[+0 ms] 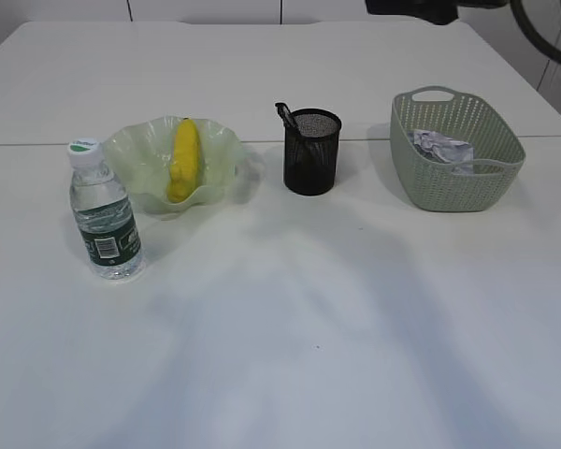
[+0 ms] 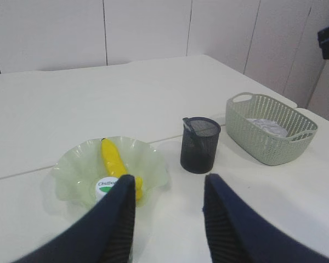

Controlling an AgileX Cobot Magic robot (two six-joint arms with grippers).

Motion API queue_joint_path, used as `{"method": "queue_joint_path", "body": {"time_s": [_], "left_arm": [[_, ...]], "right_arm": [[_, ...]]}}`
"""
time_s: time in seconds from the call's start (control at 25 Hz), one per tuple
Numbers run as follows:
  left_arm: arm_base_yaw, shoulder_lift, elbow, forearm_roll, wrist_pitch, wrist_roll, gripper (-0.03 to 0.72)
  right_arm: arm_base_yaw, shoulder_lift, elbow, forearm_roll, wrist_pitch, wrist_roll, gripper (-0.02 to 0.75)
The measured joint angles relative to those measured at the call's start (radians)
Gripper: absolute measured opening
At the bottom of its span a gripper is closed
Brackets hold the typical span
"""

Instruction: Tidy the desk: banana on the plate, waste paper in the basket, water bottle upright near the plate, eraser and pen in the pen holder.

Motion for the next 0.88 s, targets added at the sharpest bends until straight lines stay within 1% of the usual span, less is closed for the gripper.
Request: {"method": "queue_joint_path", "body": {"time_s": [0.28, 0.56, 0.68, 0.88], "left_arm": [[0.0, -0.136, 0.0, -0.029, 0.183, 0.0, 0.298], [0.0, -0.28, -0.01, -0.054, 0.376, 0.0, 0.298], [0.0, -0.306, -0.063, -0.064, 0.48, 0.016, 0.298], [0.0, -0.31, -0.178, -0.082, 0.681, 0.116, 0.298]], "right_arm": [[0.0, -0.173, 0.134, -0.002, 0.016, 0.044, 0.321], [0.0, -0.399, 0.272, -0.002, 0.041, 0.116, 0.321], [0.0, -0.502, 0.337, -0.014, 0.073, 0.151, 0.321], [0.0, -0.67, 0.434, -0.131, 0.093, 0.255, 0.321]]}}
